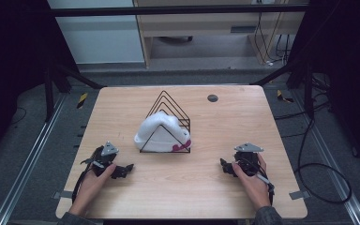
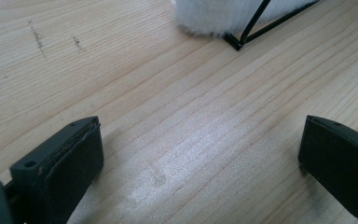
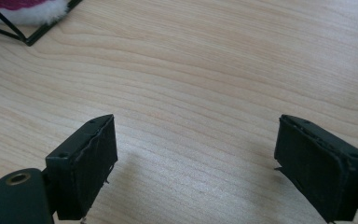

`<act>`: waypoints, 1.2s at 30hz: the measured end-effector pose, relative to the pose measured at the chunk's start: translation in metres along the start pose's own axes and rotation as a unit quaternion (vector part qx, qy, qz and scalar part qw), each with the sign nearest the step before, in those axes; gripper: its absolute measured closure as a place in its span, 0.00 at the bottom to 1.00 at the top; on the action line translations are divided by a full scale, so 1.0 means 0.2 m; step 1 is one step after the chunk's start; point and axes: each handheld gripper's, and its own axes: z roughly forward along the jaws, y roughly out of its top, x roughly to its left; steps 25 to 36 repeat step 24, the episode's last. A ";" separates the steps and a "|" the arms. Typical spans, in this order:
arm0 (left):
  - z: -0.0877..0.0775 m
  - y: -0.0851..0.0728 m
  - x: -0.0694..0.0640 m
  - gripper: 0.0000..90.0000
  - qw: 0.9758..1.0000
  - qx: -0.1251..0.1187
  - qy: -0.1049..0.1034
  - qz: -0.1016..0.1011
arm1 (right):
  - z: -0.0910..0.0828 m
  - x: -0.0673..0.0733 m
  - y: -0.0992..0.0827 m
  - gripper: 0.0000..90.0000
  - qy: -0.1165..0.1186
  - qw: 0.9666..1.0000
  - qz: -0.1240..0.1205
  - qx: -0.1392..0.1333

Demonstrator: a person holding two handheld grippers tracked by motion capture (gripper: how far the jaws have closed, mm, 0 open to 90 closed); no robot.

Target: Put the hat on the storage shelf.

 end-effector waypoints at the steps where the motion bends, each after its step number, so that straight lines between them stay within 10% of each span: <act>1: 0.00 0.00 0.00 0.00 1.000 0.000 0.000 0.000 | 0.01 0.00 0.00 0.14 -0.002 1.000 0.000 0.002; 36: 0.00 0.00 0.00 0.00 1.000 0.001 0.000 0.000 | 0.04 0.06 -0.02 0.13 -0.018 1.000 0.001 0.007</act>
